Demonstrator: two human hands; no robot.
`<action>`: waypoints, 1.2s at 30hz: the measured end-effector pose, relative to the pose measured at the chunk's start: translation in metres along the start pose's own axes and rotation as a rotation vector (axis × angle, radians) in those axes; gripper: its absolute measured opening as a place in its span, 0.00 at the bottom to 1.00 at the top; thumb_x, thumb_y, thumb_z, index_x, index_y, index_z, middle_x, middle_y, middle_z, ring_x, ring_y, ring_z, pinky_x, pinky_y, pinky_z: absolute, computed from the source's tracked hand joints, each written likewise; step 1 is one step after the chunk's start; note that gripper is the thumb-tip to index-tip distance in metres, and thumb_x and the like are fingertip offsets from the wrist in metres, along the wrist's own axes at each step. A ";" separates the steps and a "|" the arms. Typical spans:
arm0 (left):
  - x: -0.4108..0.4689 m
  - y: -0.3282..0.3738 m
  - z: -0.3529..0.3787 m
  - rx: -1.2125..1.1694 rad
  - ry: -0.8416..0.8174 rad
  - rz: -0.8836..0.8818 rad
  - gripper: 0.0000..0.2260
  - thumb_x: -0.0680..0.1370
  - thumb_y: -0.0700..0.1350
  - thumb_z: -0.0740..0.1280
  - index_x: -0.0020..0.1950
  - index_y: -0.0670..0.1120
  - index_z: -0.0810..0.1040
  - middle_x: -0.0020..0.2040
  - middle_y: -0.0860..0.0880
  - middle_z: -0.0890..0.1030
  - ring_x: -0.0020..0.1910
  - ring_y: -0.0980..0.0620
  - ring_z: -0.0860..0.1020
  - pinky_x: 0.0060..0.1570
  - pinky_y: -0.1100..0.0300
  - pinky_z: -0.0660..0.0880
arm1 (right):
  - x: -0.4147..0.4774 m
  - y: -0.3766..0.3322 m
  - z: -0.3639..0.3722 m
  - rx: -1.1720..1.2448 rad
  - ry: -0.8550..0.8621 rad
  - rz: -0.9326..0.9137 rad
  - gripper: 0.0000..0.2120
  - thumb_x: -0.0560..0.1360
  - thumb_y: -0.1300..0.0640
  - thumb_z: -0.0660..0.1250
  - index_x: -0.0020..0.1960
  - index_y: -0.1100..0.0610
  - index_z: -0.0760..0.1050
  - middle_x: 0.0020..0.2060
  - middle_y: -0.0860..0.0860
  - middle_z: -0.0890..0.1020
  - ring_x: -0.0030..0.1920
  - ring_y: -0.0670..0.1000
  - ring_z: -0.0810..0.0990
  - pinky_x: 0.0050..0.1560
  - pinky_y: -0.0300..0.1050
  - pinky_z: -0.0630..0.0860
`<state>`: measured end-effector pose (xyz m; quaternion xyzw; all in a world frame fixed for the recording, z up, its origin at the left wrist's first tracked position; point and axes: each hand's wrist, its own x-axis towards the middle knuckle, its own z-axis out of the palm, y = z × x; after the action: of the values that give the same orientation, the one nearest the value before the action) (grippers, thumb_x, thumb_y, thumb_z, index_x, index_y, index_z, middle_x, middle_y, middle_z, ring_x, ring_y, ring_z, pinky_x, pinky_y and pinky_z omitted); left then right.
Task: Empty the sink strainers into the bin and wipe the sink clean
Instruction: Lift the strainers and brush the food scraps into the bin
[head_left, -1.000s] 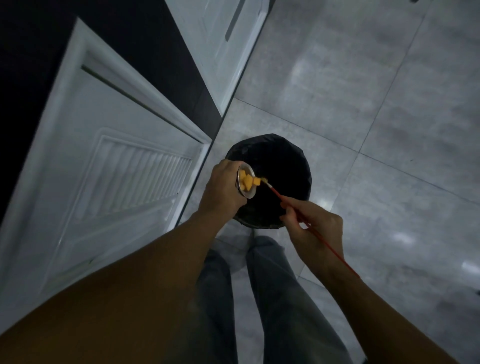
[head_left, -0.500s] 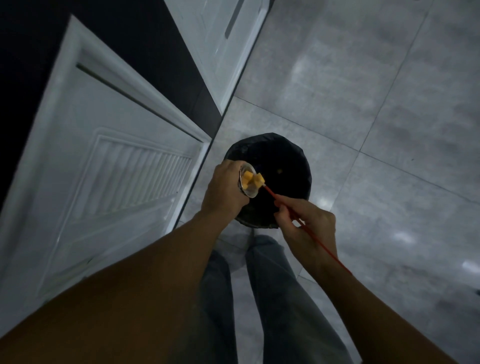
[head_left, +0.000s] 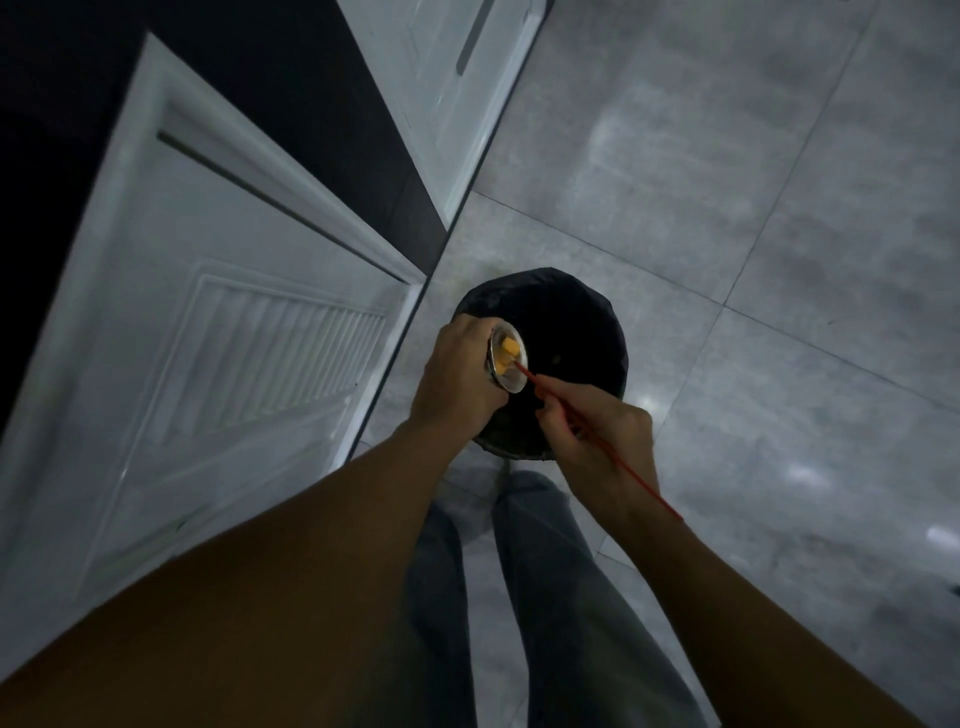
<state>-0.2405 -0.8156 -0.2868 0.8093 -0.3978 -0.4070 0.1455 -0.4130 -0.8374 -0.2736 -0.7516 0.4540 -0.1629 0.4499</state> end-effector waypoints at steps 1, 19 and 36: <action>0.001 -0.001 -0.001 0.001 -0.002 -0.002 0.30 0.69 0.42 0.79 0.69 0.46 0.73 0.66 0.45 0.73 0.67 0.46 0.71 0.65 0.47 0.74 | -0.001 0.001 -0.002 -0.008 0.012 0.003 0.15 0.80 0.57 0.64 0.64 0.44 0.78 0.48 0.26 0.76 0.47 0.36 0.80 0.48 0.25 0.75; 0.006 -0.008 -0.004 0.002 -0.003 0.002 0.32 0.69 0.42 0.79 0.70 0.44 0.72 0.66 0.45 0.72 0.67 0.46 0.71 0.63 0.47 0.74 | 0.007 0.000 0.005 0.022 -0.031 0.007 0.13 0.79 0.58 0.65 0.60 0.45 0.81 0.45 0.29 0.79 0.45 0.39 0.82 0.45 0.31 0.79; 0.010 -0.008 -0.003 0.007 0.022 0.019 0.33 0.68 0.40 0.79 0.71 0.45 0.71 0.67 0.45 0.71 0.69 0.46 0.68 0.64 0.48 0.74 | -0.001 -0.001 0.015 0.067 0.026 0.103 0.12 0.79 0.57 0.65 0.59 0.47 0.81 0.47 0.34 0.81 0.47 0.39 0.82 0.49 0.30 0.79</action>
<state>-0.2306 -0.8184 -0.2953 0.8104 -0.4054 -0.3952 0.1507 -0.4027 -0.8286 -0.2809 -0.7096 0.4922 -0.1645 0.4767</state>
